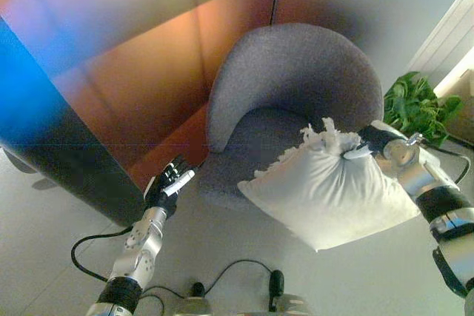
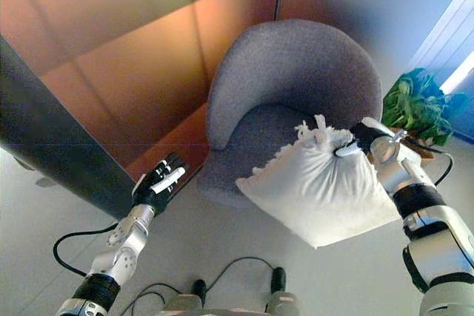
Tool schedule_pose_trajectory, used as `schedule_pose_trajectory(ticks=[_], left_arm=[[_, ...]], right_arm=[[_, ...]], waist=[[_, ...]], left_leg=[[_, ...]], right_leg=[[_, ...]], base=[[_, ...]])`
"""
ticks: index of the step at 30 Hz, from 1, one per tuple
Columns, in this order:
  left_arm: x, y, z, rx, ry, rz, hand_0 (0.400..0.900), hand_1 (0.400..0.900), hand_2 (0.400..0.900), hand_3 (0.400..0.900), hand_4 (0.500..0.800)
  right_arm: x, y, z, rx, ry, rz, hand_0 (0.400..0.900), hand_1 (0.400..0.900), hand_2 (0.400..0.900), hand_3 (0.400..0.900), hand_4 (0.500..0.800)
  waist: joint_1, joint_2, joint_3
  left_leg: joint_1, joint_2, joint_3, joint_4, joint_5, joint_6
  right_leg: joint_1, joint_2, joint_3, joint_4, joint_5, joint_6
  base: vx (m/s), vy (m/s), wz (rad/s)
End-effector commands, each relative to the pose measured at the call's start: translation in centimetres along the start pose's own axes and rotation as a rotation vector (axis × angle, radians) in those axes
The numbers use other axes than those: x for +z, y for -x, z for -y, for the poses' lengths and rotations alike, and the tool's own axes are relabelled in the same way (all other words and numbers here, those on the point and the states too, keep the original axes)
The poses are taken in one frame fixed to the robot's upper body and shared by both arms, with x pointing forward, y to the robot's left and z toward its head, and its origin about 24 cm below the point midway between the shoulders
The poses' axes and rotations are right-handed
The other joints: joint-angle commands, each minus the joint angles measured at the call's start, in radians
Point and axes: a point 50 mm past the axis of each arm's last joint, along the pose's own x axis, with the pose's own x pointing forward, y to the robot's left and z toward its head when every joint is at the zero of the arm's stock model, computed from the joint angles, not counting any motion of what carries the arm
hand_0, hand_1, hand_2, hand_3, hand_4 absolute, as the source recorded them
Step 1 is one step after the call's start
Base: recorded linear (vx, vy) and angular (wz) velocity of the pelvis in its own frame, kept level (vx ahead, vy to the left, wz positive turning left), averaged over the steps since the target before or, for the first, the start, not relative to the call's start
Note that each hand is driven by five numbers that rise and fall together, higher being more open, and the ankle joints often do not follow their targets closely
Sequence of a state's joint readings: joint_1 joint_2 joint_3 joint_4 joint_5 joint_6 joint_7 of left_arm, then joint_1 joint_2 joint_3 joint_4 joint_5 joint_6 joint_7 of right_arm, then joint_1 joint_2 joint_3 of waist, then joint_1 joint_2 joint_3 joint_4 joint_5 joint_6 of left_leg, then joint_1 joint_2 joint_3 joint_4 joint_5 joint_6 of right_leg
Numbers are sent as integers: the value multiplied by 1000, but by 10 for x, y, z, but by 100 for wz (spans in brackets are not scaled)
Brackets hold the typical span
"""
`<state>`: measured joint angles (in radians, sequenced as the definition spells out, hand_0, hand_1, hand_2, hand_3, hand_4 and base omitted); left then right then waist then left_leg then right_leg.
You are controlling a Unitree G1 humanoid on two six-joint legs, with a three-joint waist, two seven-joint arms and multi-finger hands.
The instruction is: Pick up the pillow and put it on the sofa.
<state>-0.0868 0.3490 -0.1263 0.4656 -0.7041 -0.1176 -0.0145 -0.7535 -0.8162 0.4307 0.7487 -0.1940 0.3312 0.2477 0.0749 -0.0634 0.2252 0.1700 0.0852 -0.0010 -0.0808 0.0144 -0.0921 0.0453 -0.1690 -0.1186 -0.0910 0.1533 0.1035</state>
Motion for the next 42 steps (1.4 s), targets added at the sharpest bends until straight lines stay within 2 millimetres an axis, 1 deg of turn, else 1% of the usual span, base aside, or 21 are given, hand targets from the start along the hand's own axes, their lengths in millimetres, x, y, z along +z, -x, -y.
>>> schedule_pose_trajectory(ticks=[1, 4, 8, 12, 14, 16, 17, 18, 19, 20, 21, 24, 27, 33, 42], left_arm=[[9, -3, 15, -123, -69, 55, 900, 900, 900, 900, 800], [9, -1, 15, -147, -72, 49, 900, 900, 900, 900, 800], [9, 0, 19, -176, -74, 44, 900, 900, 900, 900, 800], [10, 1, 19, -190, -77, 46, 900, 900, 900, 900, 800], [17, -3, 27, -220, -78, 72, 900, 900, 900, 900, 800], [24, -7, 36, -246, -77, 104, 900, 900, 900, 900, 800], [31, -11, 42, -263, -76, 129, 900, 900, 900, 900, 800], [41, -15, 50, -285, -73, 167, 900, 900, 900, 900, 800], [42, -15, 51, -288, -72, 173, 900, 900, 900, 900, 800], [51, -19, 58, -304, -68, 207, 900, 900, 900, 900, 800], [55, -20, 61, -309, -65, 223, 900, 900, 900, 900, 800], [59, -19, 62, -302, -61, 233, 900, 900, 900, 900, 800], [55, -16, 61, -292, -64, 216, 900, 900, 900, 900, 800], [42, -10, 51, -276, -67, 157, 900, 900, 900, 900, 800], [33, -4, 41, -263, -69, 119, 900, 900, 900, 900, 800]], right_arm=[[32, 25, 105, -290, 52, 63, 400, 400, 400, 400, 500], [23, 21, 104, -265, 47, 16, 400, 400, 400, 400, 500], [13, 14, 93, -231, 33, -33, 400, 400, 400, 400, 500], [11, 11, 88, -214, 35, -44, 400, 400, 400, 400, 500], [12, 8, 85, -242, 31, -67, 400, 400, 400, 400, 500], [14, 8, 89, -302, 11, -81, 400, 400, 400, 400, 500], [17, 9, 93, -348, 4, -82, 533, 533, 533, 533, 580], [23, 12, 102, -400, 0, -81, 900, 900, 900, 900, 800], [24, 13, 104, -407, 0, -80, 900, 900, 900, 900, 800], [28, 16, 111, -444, 2, -81, 900, 900, 900, 900, 800], [30, 17, 114, -457, 3, -79, 900, 900, 900, 900, 800], [28, 19, 117, -461, 16, -84, 900, 900, 900, 900, 800], [23, 19, 116, -444, 25, -103, 900, 900, 900, 900, 800], [7, 16, 107, -408, 52, -142, 900, 900, 900, 900, 800], [-1, 12, 97, -398, 65, -157, 900, 900, 900, 900, 800]], waist=[[46, -42, -174], [58, -38, -173], [72, -31, -162], [78, -28, -153], [91, -19, -126], [98, -11, -101], [101, -6, -83], [104, 2, -54], [104, 4, -50], [105, 11, -25], [105, 14, -13], [100, 13, -7], [98, 8, -20], [101, 1, -66], [103, -6, -101]], left_leg=[[-20, 28, -8, 10, -2, -21], [-24, 30, -19, 8, 0, -23], [-24, 32, -31, 2, 2, -23], [-27, 36, -36, 0, 5, -25], [-45, 41, -41, 1, 11, -28], [-66, 42, -48, 4, 15, -28], [-82, 41, -53, 6, 18, -27], [-104, 39, -58, 6, 22, -26], [-107, 39, -59, 6, 22, -26], [-126, 36, -64, 6, 26, -24], [-134, 35, -65, 6, 29, -23], [-139, 34, -63, 6, 31, -20], [-128, 33, -61, 6, 29, -20], [-93, 33, -55, 6, 18, -20], [-59, 37, -43, 1, 6, -21]], right_leg=[[96, -60, -47, 17, -27, 101], [97, -58, -50, 14, -29, 98], [100, -58, -57, 12, -30, 97], [99, -58, -60, 11, -30, 97], [84, -59, -63, 11, -27, 97], [63, -58, -62, 13, -25, 96], [49, -58, -59, 14, -23, 96], [30, -58, -59, 15, -20, 95], [27, -58, -59, 16, -20, 95], [10, -57, -54, 16, -18, 94], [3, -57, -52, 16, -17, 94], [1, -57, -48, 16, -16, 92], [12, -59, -47, 16, -20, 91], [45, -64, -53, 16, -29, 93], [78, -62, -59, 8, -39, 96]], base=[[85, -3, 8], [75, -6, 10], [72, -11, 10], [21, -12, 6], [-50, -45, 9], [-161, -38, 4], [-319, -15, 1], [-274, -7, 0], [-300, 5, -1], [-202, 11, -2], [-201, 12, -3], [4, 12, -3], [98, 16, 1], [125, 18, 3], [48, 2, -1]])
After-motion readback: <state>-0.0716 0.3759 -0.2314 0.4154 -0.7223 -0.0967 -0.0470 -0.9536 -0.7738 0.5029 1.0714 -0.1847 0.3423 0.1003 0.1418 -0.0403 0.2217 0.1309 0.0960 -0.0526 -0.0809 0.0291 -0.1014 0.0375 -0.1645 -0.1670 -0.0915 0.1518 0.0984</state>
